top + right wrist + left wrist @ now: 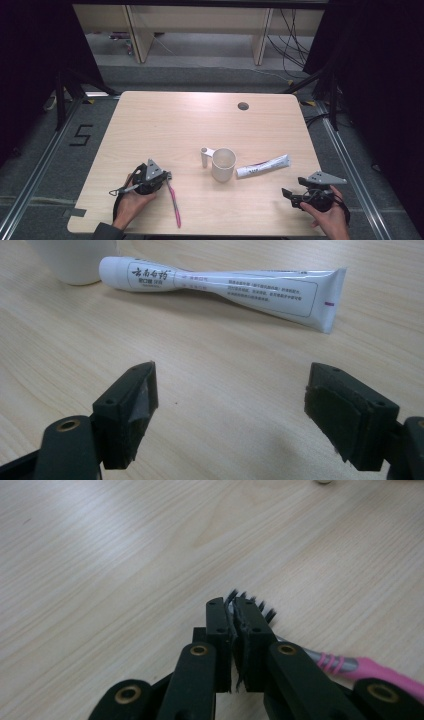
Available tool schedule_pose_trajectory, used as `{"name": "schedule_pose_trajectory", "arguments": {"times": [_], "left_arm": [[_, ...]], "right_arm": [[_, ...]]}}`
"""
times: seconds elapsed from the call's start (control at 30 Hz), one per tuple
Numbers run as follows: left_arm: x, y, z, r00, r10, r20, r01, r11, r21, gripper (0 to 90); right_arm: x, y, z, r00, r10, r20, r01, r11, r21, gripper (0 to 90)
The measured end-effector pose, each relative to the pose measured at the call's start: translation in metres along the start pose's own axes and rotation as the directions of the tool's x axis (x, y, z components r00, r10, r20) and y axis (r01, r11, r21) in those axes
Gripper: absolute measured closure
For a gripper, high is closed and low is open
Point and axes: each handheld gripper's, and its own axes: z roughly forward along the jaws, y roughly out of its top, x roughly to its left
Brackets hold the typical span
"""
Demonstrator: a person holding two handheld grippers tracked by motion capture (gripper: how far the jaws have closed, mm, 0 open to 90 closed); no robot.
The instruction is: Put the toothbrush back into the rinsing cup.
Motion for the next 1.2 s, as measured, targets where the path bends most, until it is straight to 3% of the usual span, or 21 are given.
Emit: {"name": "schedule_pose_trajectory", "arguments": {"times": [0.23, 0.33, 0.4, 0.53, 0.67, 0.7, 0.77, 0.83, 0.9, 1.1, 1.2], "left_arm": [[-0.012, 0.015, 0.012, 0.9994, 0.018, 0.031, -0.018, 0.9996, -0.024, 84.4], [-0.016, 0.02, 0.013, 0.9981, 0.046, 0.04, -0.046, 0.9989, 0.004, 84.4], [-0.017, 0.022, 0.017, 0.9959, 0.079, 0.046, -0.077, 0.9965, -0.032, 84.4], [-0.02, 0.024, 0.018, 0.9955, 0.078, 0.054, -0.076, 0.9968, -0.025, 82.2], [-0.016, 0.023, 0.01, 0.999, -0.006, 0.043, 0.006, 1.0, 0.0, 74.2], [-0.016, 0.023, 0.01, 0.999, -0.006, 0.043, 0.006, 1.0, 0.0, 70.6], [-0.014, 0.025, 0.003, 0.9967, -0.06, 0.054, 0.059, 0.998, 0.022, 64.8], [-0.015, 0.026, -0.002, 0.9941, -0.081, 0.073, 0.078, 0.9961, 0.041, 59.4], [-0.02, 0.029, -0.011, 0.9918, -0.093, 0.088, 0.088, 0.9943, 0.061, 55.4], [-0.037, 0.031, -0.017, 0.9874, -0.096, 0.125, 0.081, 0.989, 0.123, 45.8], [-0.046, 0.033, -0.018, 0.9878, -0.068, 0.14, 0.044, 0.9854, 0.165, 45.4]], "right_arm": [[0.0, 0.0, 0.0, 1.0, -0.001, -0.007, 0.001, 1.0, -0.001, 21.9], [0.0, 0.0, 0.0, 1.0, -0.001, -0.008, 0.001, 1.0, -0.001, 21.9], [0.0, 0.0, 0.0, 1.0, -0.001, -0.008, 0.001, 1.0, 0.0, 21.9], [0.001, 0.0, 0.0, 1.0, -0.006, -0.004, 0.006, 1.0, 0.002, 21.9], [0.0, 0.0, 0.0, 1.0, -0.003, -0.008, 0.003, 1.0, -0.002, 21.9], [0.0, 0.0, 0.0, 1.0, -0.003, -0.008, 0.003, 1.0, -0.002, 21.9], [0.0, 0.0, -0.001, 1.0, 0.0, 0.006, 0.0, 1.0, -0.003, 22.0], [0.0, 0.0, -0.001, 1.0, 0.003, 0.004, -0.003, 1.0, -0.011, 22.0], [0.0, 0.0, 0.0, 0.9999, 0.01, -0.005, -0.01, 1.0, -0.011, 22.0], [0.0, 0.0, -0.001, 1.0, 0.002, 0.003, -0.002, 1.0, -0.007, 22.0], [0.0, 0.0, -0.001, 1.0, 0.0, 0.003, 0.0, 1.0, -0.004, 22.0]]}}
